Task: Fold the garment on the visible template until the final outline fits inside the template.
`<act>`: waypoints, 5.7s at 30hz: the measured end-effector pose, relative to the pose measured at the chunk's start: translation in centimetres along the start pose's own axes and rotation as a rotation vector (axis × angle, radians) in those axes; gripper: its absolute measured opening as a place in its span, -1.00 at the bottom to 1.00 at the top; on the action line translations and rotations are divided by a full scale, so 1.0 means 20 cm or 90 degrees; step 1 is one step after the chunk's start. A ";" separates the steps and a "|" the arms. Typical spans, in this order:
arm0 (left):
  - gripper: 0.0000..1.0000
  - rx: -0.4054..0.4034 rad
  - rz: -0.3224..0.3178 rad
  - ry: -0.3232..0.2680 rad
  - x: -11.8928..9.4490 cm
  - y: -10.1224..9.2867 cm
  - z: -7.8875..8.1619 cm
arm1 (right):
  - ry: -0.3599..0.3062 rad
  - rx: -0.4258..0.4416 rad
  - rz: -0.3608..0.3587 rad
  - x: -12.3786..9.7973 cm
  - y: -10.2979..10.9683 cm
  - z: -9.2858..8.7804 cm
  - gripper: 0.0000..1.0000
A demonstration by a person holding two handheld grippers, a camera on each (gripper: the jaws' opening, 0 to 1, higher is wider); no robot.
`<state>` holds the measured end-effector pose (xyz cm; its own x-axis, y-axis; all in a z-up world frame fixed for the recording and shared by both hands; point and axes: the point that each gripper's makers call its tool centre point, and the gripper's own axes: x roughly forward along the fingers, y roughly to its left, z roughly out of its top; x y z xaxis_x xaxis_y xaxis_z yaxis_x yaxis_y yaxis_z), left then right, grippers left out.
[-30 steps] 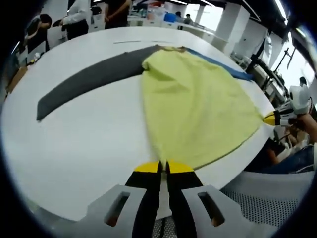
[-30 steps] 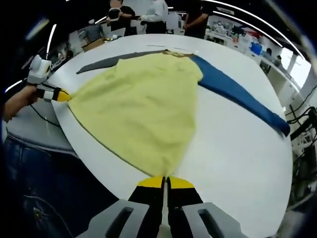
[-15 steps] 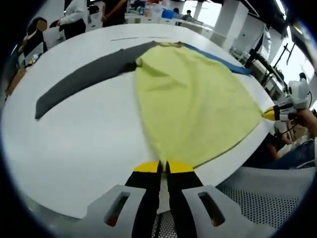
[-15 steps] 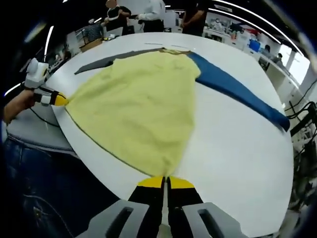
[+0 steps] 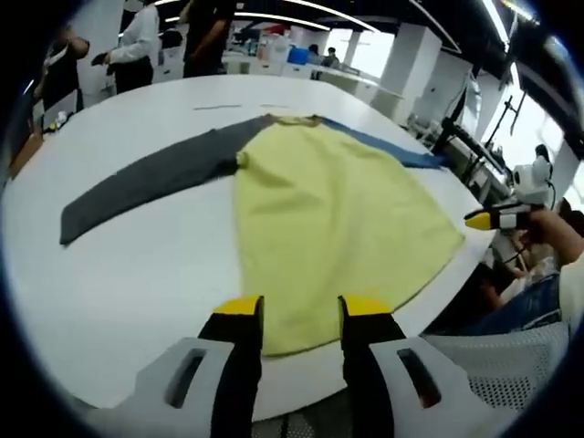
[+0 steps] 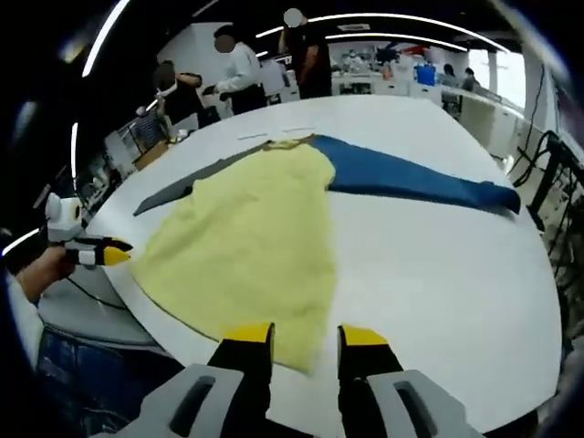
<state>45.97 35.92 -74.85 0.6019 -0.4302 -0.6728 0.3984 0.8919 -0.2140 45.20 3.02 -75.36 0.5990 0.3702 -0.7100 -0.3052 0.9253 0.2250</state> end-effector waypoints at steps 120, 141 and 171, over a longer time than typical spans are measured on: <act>0.69 0.114 -0.029 -0.180 -0.04 -0.10 0.34 | 0.099 -0.063 -0.141 0.13 -1.25 0.85 -1.00; 0.65 0.109 -0.012 -0.184 -0.06 -0.06 0.36 | 0.090 -0.109 -0.187 0.46 -1.40 0.92 -1.00; 0.67 0.127 0.007 -0.181 -0.07 -0.03 0.37 | 0.098 -0.071 -0.175 0.41 -1.54 0.78 -0.53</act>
<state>50.03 34.88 -68.47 0.7649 -0.4673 -0.4433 0.5010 0.8642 -0.0466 71.12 -21.23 -77.69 0.5533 0.0839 -0.8287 -0.2320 0.9711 -0.0565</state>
